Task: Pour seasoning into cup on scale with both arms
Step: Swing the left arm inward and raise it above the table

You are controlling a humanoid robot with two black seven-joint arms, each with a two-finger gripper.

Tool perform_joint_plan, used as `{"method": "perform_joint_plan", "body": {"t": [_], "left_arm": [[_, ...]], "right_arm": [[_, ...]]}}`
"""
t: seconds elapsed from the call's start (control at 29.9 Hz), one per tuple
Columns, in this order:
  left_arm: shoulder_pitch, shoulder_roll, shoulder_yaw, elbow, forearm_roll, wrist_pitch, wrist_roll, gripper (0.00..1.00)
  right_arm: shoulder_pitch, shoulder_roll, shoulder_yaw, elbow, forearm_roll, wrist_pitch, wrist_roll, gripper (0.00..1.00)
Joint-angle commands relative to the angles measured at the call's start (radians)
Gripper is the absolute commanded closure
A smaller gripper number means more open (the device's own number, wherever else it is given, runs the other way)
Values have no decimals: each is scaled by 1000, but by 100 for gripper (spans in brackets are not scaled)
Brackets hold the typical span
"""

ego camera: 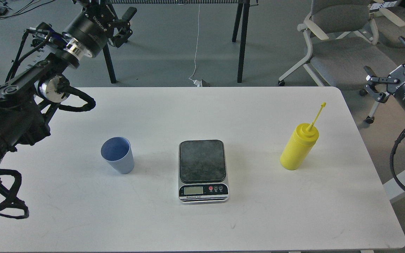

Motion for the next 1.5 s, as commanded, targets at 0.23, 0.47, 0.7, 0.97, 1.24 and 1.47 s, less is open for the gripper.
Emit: {"method": "perform_joint_plan", "body": {"t": [0.23, 0.47, 0.7, 0.97, 1.24, 1.47], "left_arm": [[-13, -1, -40, 0, -35, 0, 0, 0], [-47, -8, -78, 3, -143, 0, 0, 0], [-50, -14, -71, 9, -121, 0, 0, 0], [-76, -12, -92, 15, -126, 0, 0, 0], [-157, 150, -43, -84, 286, 0, 0, 1], [-251, 285, 47, -386, 1243, 0, 0, 0]], "right_arm": [[0, 0, 1, 0, 0, 0, 1, 1], [-2, 0, 1, 2, 0, 0, 1, 1], [-2, 2, 1, 3, 0, 0, 1, 1], [-3, 14, 1, 0, 0, 0, 1, 1], [-3, 17, 4, 0, 0, 0, 1, 1], [-6, 35, 8, -3, 0, 0, 1, 1]]}}
